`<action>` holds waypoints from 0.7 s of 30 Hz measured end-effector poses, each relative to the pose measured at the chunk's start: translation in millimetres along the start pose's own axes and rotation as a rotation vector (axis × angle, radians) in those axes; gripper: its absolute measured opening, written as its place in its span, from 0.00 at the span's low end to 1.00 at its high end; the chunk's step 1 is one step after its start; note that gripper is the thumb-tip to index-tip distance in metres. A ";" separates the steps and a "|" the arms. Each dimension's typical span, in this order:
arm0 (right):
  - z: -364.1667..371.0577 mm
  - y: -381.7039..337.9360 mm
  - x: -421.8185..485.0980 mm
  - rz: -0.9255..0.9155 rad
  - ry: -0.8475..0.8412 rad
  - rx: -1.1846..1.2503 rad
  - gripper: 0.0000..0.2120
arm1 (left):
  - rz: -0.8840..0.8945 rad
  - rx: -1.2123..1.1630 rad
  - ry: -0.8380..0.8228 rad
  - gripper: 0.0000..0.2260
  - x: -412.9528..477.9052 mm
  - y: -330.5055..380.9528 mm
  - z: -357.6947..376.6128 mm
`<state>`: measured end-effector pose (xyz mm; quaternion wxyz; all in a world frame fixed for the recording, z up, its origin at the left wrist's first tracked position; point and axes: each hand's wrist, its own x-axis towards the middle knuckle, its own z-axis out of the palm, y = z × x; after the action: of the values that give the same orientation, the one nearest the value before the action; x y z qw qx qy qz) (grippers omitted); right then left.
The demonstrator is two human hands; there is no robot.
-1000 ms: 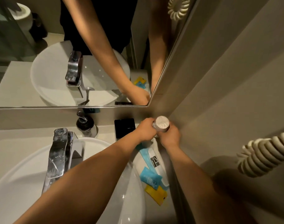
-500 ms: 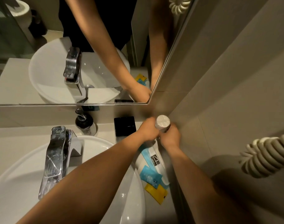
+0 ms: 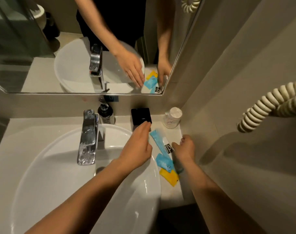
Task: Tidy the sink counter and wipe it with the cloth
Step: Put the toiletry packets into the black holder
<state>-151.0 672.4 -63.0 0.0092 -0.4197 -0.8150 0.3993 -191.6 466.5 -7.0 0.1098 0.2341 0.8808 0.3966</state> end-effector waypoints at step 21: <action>-6.3 46.5 -36.3 -0.231 -0.161 -0.378 0.23 | -0.241 0.430 0.009 0.38 -42.4 -88.4 12.3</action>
<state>-93.9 666.6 -77.7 -0.0889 -0.2848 -0.9161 0.2680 -179.0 402.4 -81.2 0.0998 0.1434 0.9670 0.1852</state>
